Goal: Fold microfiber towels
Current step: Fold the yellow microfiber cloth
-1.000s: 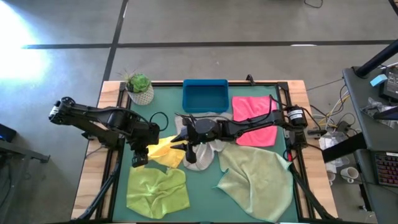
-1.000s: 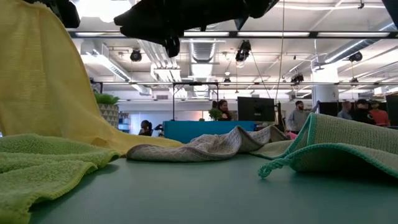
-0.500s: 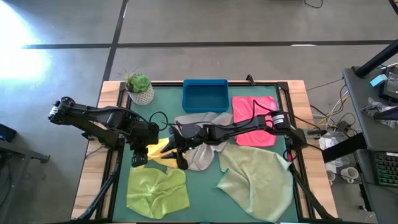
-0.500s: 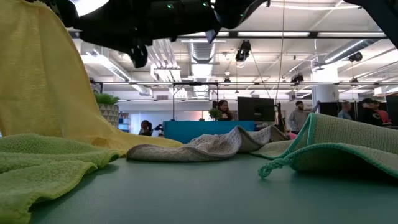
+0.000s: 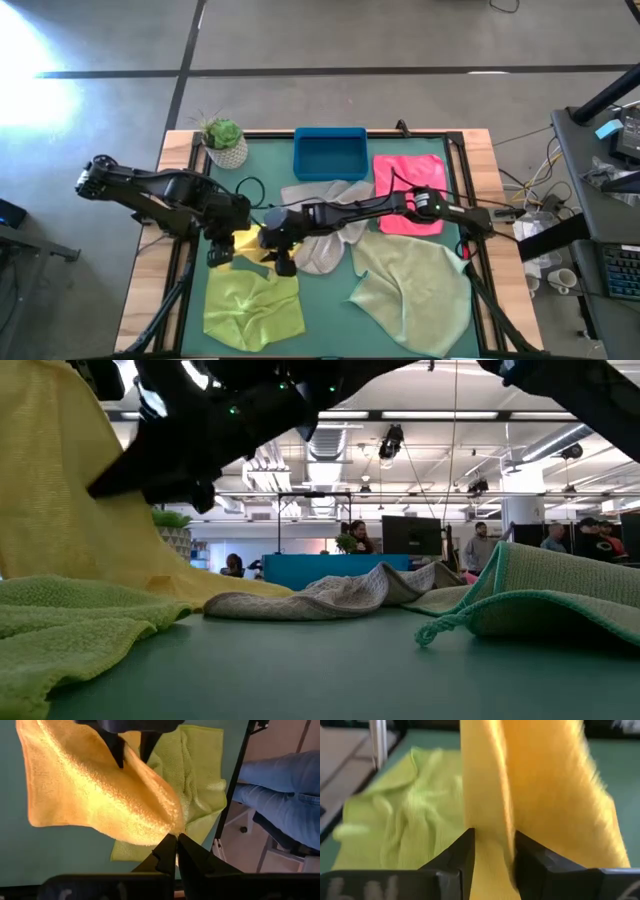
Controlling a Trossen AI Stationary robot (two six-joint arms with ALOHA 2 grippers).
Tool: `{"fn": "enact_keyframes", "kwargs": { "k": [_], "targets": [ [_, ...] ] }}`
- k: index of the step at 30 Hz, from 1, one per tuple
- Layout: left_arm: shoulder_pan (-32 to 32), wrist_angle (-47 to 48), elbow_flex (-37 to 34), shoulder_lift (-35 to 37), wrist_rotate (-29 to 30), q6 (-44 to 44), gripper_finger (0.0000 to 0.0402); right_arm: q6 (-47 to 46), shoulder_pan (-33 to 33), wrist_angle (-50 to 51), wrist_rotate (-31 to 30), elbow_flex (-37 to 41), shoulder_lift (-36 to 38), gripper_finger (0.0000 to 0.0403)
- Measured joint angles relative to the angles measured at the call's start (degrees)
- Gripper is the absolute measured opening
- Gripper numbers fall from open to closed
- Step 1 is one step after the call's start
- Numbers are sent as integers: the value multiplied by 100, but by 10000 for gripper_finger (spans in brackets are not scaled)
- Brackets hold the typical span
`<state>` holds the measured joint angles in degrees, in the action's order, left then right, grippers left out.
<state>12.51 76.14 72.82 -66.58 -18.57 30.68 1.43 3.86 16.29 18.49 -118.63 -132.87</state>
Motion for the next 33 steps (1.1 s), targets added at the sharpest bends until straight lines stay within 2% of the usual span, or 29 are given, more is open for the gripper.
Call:
{"fn": "enact_keyframes", "kwargs": {
  "k": [10,15,24,29,33],
  "targets": [
    [-2,413,30,410,178,52,0,256,-28,1310,-1,-395,-78,81],
    [-2,419,28,406,280,52,0,97,-31,1425,-1,-431,-60,62],
    [0,435,0,386,280,48,0,-38,-26,2442,-1,-798,-39,52],
    [0,437,0,389,280,47,0,-234,-26,2541,-3,-818,-38,46],
    [0,436,-2,389,280,46,0,-408,-26,2543,-43,-818,-38,15]
  ]
}}
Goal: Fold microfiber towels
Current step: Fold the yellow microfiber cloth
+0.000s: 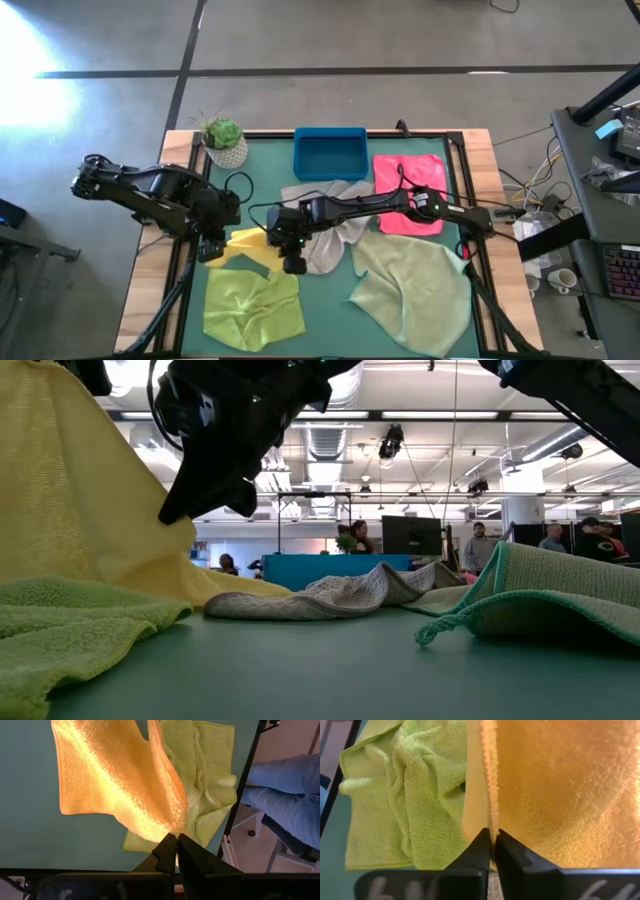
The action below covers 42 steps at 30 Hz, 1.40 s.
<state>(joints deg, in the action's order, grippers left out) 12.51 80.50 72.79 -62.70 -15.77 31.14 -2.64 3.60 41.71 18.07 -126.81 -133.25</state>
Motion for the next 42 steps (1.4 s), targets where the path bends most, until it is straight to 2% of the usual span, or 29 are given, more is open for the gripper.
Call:
{"fn": "enact_keyframes", "kwargs": {
  "k": [21,42],
  "targets": [
    [0,-10,-7,-15,136,-48,0,-185,0,229,-164,1,331,8],
    [0,-71,-238,-20,238,-153,7,-390,52,255,-169,1,341,8]
  ]
}}
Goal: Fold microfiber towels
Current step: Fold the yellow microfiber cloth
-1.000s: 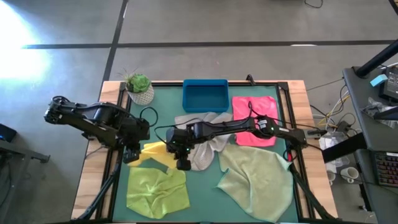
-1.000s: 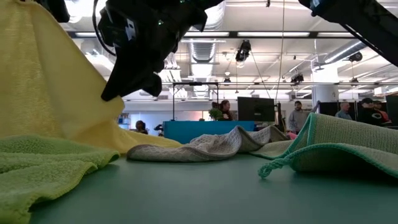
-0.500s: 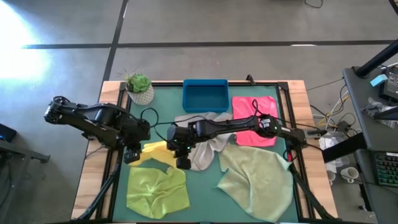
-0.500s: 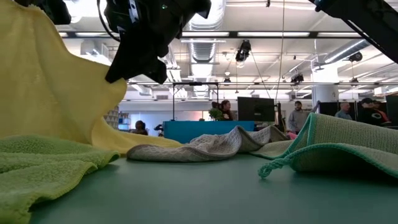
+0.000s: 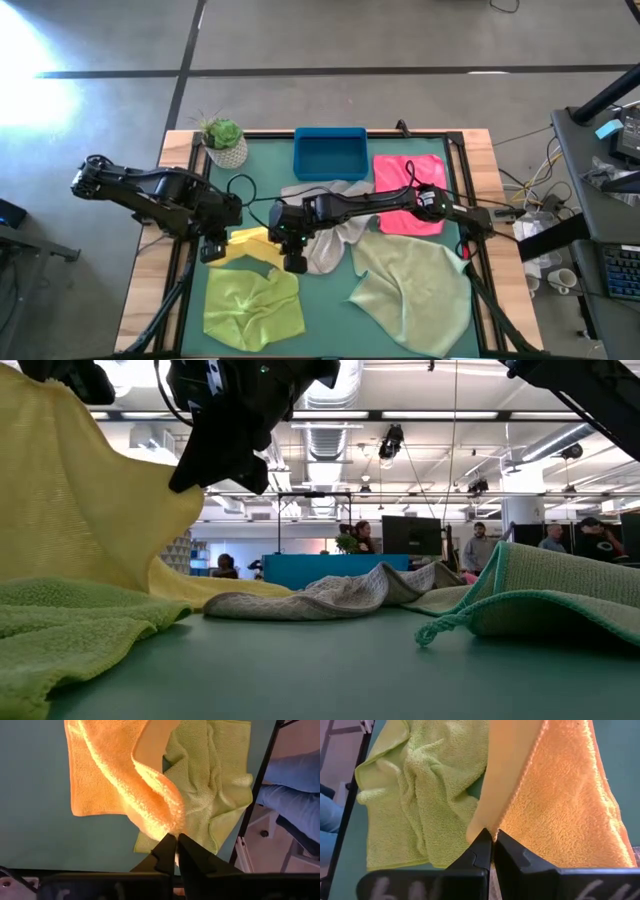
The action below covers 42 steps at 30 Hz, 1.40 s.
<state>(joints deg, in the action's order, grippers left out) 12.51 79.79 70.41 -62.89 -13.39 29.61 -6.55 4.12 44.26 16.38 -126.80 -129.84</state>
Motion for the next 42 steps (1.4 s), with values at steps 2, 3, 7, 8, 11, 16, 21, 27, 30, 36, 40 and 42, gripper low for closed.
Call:
{"fn": "enact_keyframes", "kwargs": {
  "k": [2,3,7,8,11,16,21,27,30,36,40,42],
  "targets": [
    [0,2,0,0,0,4,20,-4,0,-1,0,0,0,8],
    [0,1,1,0,0,4,28,-4,0,-1,0,0,0,8],
    [-1,2,0,0,0,2,68,-49,0,-2,0,0,0,8],
    [0,2,0,0,0,0,77,-91,0,-1,0,0,3,8],
    [0,3,0,0,0,0,95,-190,-2,35,-2,-118,7,8],
    [0,-244,-45,2,72,0,99,-247,-3,115,-4,-495,15,8],
    [10,-1166,-355,4,358,-2,99,-293,-18,325,-293,-747,20,8],
    [85,-2281,-882,-8,391,0,99,-530,-90,382,-304,-780,20,8],
    [140,-2330,-1010,-92,580,4,99,-733,-145,376,-306,-780,20,8],
    [269,-2553,-1196,-328,789,210,99,-1072,-235,389,-315,-780,20,8],
    [435,-2532,-1196,-491,950,358,99,-1166,-272,372,-309,-780,20,8],
    [527,-2553,-1195,-543,975,581,99,-1167,-302,353,-302,-780,20,8]
  ]
}}
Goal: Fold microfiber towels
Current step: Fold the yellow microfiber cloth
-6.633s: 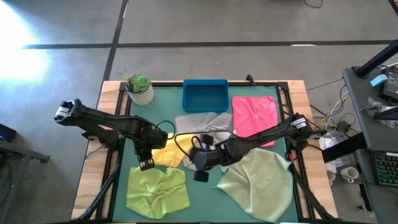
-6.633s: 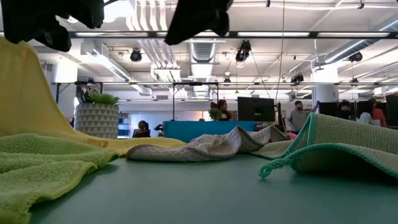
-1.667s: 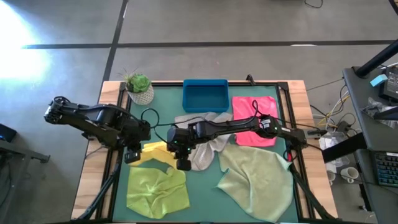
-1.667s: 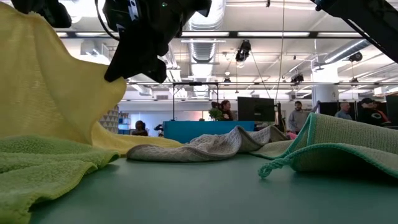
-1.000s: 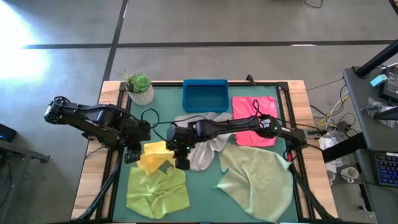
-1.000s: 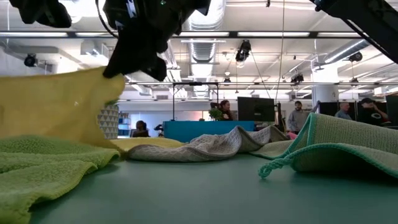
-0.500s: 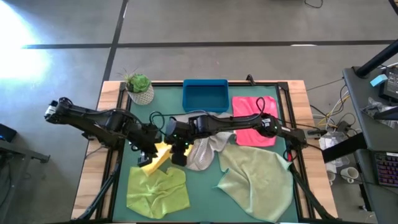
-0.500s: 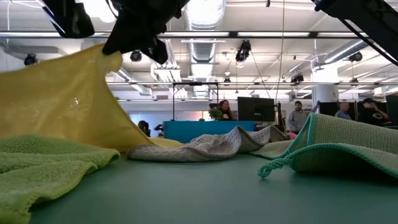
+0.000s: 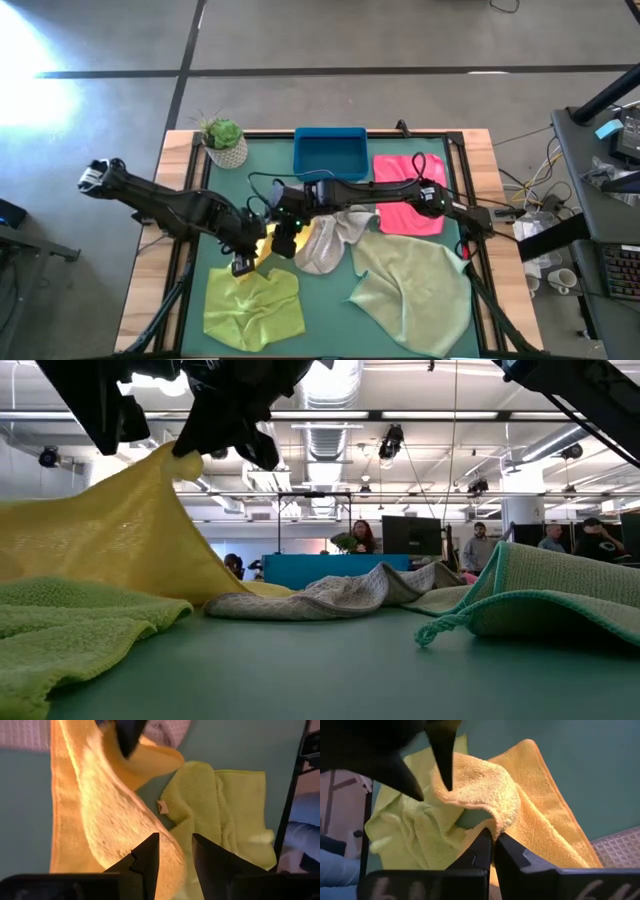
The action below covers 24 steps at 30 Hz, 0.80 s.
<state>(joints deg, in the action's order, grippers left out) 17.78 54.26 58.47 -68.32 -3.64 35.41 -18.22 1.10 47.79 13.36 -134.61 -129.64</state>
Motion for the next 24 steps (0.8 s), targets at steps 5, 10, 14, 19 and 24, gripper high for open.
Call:
{"fn": "enact_keyframes", "kwargs": {
  "k": [5,10,14,19,24],
  "targets": [
    [379,46,-21,-38,260,574,99,-133,-61,-9,-44,0,0,8],
    [779,83,-86,-103,736,1295,99,-136,-100,-9,-101,0,-2,8],
    [1064,81,-86,-281,1026,1644,99,-136,-101,-10,-100,0,-2,8],
    [1377,78,-86,-615,1100,1969,99,-133,-105,-9,-121,0,-9,8],
    [1746,74,-86,-951,1142,2339,99,-120,-120,-9,-142,0,-11,8]
  ]
}}
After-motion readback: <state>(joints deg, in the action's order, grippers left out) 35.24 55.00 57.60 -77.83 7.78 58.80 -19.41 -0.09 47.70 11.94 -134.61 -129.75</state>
